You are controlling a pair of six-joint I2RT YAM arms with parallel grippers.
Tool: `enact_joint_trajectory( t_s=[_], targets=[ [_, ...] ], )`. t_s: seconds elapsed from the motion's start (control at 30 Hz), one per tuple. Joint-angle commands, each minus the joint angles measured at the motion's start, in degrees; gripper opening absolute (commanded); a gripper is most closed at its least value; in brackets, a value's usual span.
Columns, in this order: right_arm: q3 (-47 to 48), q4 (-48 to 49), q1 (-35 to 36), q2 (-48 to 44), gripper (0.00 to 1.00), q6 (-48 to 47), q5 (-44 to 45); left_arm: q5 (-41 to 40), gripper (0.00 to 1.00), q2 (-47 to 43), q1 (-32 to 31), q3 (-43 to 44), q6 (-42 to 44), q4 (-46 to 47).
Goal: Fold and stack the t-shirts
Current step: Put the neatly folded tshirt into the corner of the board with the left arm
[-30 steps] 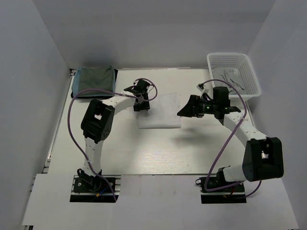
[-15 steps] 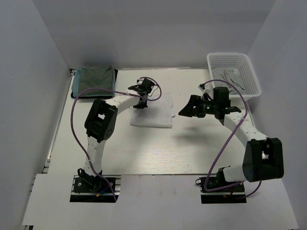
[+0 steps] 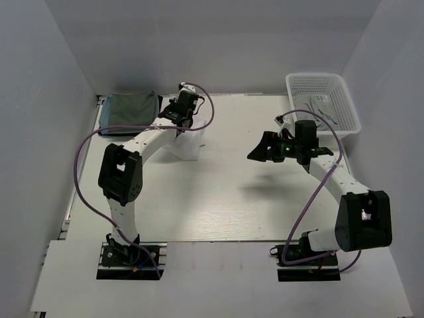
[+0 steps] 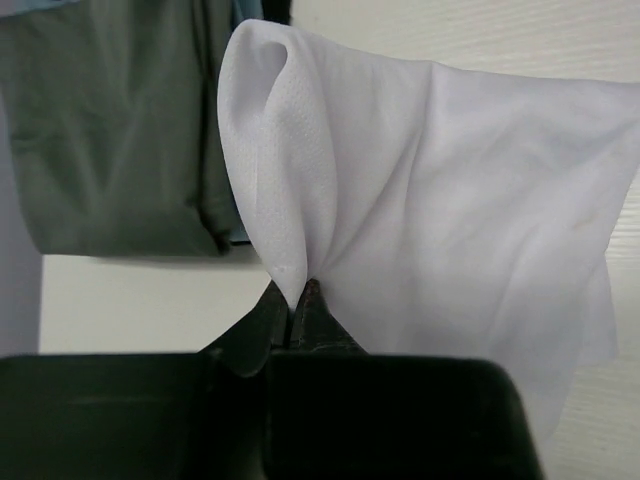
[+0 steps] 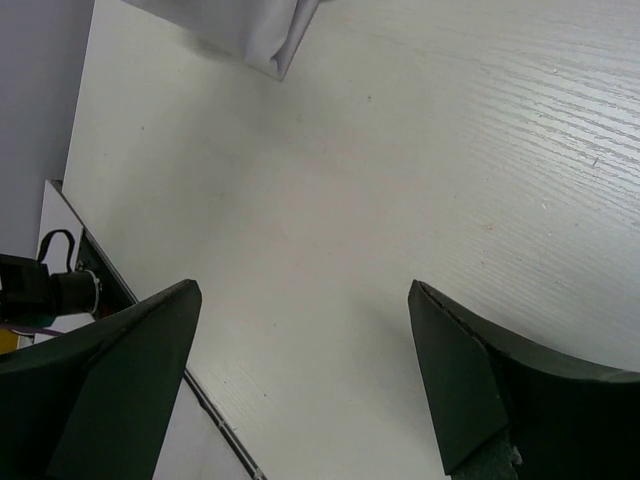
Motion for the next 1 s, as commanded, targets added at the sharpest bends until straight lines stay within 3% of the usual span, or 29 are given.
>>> enact_joint_trajectory(
  t_s=[0.0,0.47,0.97],
  targets=[
    [1.0,0.03,-0.18,-0.54,0.9,-1.09,0.35,-3.14,0.0,-2.94,2.47,4.15,6.49,2.94],
    [2.05,0.56,-0.26,2.89,0.9,-0.47,-0.52,1.78,0.0,-7.51,7.66,12.07,16.61,2.5],
    [2.93,2.59,-0.09,6.23,0.9,0.85,-2.54,3.81,0.0,-8.57,13.99,20.24,17.67,-1.19]
  ],
)
